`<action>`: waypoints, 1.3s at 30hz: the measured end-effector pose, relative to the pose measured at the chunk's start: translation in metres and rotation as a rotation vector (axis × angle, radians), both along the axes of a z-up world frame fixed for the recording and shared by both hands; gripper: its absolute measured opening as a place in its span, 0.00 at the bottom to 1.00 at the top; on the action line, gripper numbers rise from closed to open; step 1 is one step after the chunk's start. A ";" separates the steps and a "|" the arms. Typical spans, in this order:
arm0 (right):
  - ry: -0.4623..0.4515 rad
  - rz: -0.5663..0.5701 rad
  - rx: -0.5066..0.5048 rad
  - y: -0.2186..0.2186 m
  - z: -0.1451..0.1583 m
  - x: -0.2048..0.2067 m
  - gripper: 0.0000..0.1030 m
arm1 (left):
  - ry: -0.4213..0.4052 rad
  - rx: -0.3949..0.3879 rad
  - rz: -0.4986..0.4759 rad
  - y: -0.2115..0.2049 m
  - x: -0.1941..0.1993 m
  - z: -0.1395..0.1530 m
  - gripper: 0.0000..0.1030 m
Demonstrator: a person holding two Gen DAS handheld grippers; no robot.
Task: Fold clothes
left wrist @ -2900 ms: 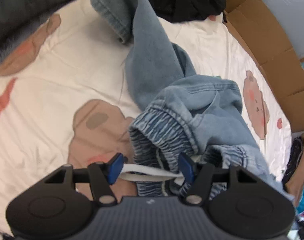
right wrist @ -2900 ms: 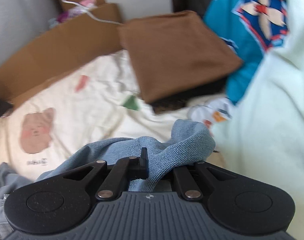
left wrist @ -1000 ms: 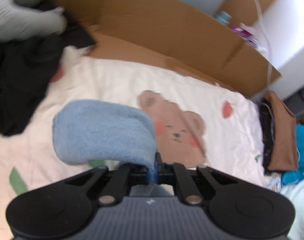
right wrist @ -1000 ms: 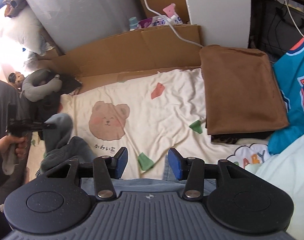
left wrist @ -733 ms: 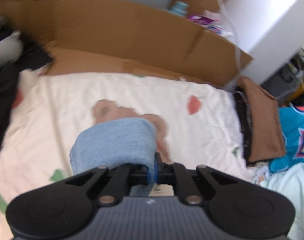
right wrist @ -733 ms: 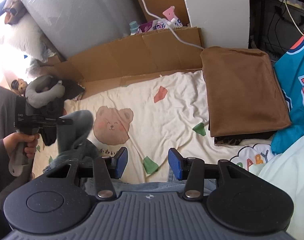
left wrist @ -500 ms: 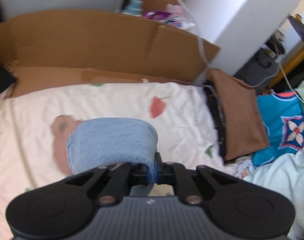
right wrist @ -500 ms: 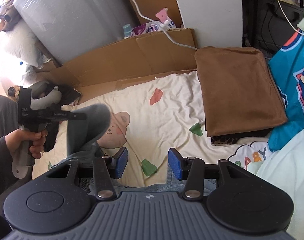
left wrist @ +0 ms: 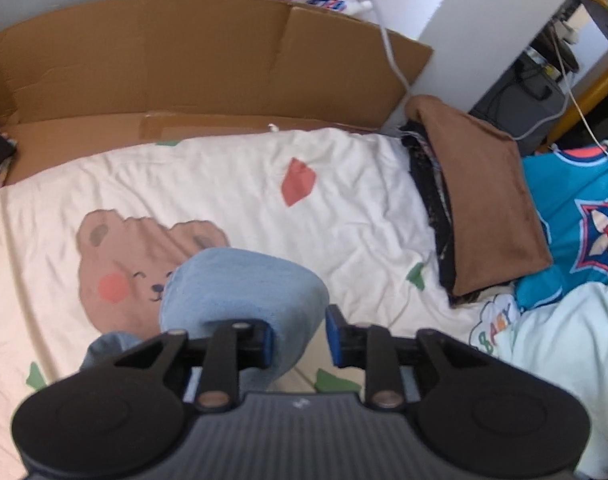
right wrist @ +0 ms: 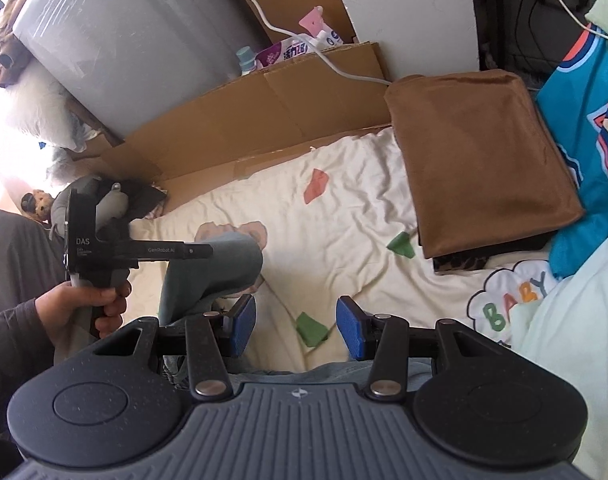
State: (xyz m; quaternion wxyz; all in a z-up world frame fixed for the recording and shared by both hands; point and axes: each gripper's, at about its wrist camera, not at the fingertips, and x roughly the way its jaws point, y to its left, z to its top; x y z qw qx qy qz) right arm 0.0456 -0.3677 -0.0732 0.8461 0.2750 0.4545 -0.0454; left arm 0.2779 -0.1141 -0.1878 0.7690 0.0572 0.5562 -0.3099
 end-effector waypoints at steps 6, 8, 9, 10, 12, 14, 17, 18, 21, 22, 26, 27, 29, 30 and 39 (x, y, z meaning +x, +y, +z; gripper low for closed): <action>-0.007 0.031 0.029 0.012 0.001 0.006 0.51 | -0.056 0.021 0.028 0.026 -0.001 0.027 0.58; -0.012 0.045 0.033 0.017 0.003 0.008 0.51 | -0.088 0.036 0.039 0.038 -0.001 0.040 0.63; -0.016 0.053 0.034 0.020 0.005 0.009 0.51 | -0.096 0.048 0.051 0.045 0.000 0.045 0.64; -0.020 0.060 0.036 0.023 0.006 0.010 0.51 | -0.102 0.059 0.066 0.054 0.001 0.049 0.64; -0.028 0.074 0.043 0.029 0.009 0.012 0.51 | -0.111 0.083 0.108 0.075 0.002 0.057 0.64; -0.038 0.089 0.049 0.036 0.013 0.015 0.51 | -0.119 0.111 0.155 0.097 0.002 0.064 0.64; -0.054 0.112 0.058 0.045 0.017 0.018 0.51 | -0.120 0.133 0.244 0.138 -0.003 0.071 0.68; -0.059 0.121 0.060 0.048 0.019 0.019 0.51 | -0.115 0.139 0.277 0.153 -0.007 0.072 0.68; -0.067 0.148 0.061 0.056 0.020 0.020 0.51 | -0.099 0.161 0.366 0.196 -0.021 0.070 0.69; -0.067 0.157 0.062 0.058 0.021 0.021 0.52 | -0.093 0.169 0.395 0.209 -0.026 0.069 0.69; -0.062 0.190 0.059 0.066 0.016 0.024 0.52 | -0.062 0.182 0.491 0.251 -0.051 0.058 0.72; -0.059 0.200 0.053 0.068 0.014 0.024 0.52 | -0.054 0.177 0.508 0.260 -0.057 0.054 0.72; -0.055 0.220 0.039 0.073 0.010 0.025 0.52 | -0.041 0.171 0.539 0.278 -0.068 0.044 0.72; -0.050 0.238 0.022 0.077 0.008 0.026 0.52 | -0.035 0.168 0.550 0.284 -0.071 0.039 0.72; -0.041 0.374 -0.079 0.122 -0.010 0.049 0.52 | 0.114 0.027 0.636 0.309 -0.121 -0.015 0.72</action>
